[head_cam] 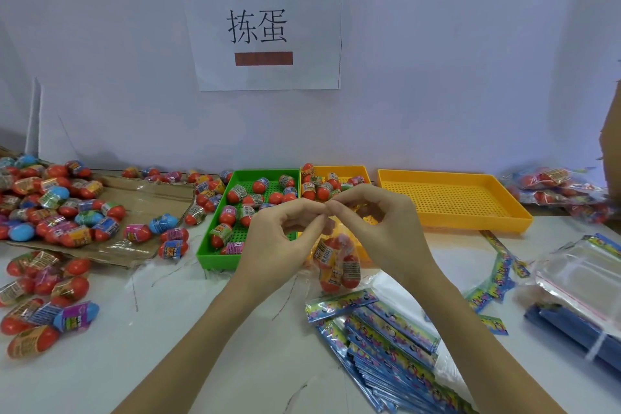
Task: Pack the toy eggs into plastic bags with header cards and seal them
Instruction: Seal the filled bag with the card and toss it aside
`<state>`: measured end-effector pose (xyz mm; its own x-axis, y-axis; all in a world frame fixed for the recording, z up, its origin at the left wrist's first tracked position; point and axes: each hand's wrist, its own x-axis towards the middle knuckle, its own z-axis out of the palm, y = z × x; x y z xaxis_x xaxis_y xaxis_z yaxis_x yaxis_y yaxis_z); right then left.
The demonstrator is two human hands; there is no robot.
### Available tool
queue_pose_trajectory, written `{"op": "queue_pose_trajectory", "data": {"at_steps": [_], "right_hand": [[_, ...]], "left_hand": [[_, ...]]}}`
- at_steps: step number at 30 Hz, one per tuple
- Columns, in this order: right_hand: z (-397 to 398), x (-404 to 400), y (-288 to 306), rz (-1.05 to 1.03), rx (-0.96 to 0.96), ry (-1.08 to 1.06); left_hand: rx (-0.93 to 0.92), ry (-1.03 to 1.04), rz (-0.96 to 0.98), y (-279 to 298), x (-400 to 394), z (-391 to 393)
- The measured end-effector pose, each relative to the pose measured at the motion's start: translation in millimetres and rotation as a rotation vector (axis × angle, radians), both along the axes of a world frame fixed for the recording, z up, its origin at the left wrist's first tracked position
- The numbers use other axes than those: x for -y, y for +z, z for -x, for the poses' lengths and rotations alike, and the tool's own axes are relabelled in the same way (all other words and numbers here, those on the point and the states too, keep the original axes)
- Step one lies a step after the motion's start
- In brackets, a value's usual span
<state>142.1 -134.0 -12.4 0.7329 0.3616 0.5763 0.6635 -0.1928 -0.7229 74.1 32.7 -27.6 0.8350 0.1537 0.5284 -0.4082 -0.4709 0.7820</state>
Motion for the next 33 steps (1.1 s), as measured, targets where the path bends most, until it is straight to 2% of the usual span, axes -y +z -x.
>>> {"op": "queue_pose_trajectory", "data": {"at_steps": [6, 9, 12, 15, 19, 22, 25, 28, 33], "right_hand": [[0, 0, -3, -0.078, -0.188, 0.023], [-1, -2, -4, -0.222, -0.308, -0.042], [-17, 12, -3, -0.386, -0.374, -0.175], [-40, 35, -9, -0.423, -0.355, -0.434], [-60, 65, -24, -0.259, -0.195, -0.716], [-66, 74, -32, 0.013, -0.125, -0.690], [-62, 66, -30, 0.164, -0.049, -0.656], [-55, 57, -26, 0.219, 0.011, -0.653], [-43, 48, -10, 0.147, 0.097, -0.484]], "left_hand": [[-0.028, 0.014, 0.009, 2, 1, 0], [-0.061, 0.041, 0.010, 2, 0, 0], [-0.111, 0.042, 0.114, 3, -6, -1], [-0.157, 0.029, 0.271, 4, -11, -2], [-0.191, 0.043, 0.355, 3, -13, -3], [-0.206, 0.037, 0.406, 3, -16, -3], [-0.214, 0.041, 0.418, 4, -17, -4], [-0.210, 0.047, 0.409, 4, -17, -3], [-0.210, 0.051, 0.404, 5, -16, -3]]}}
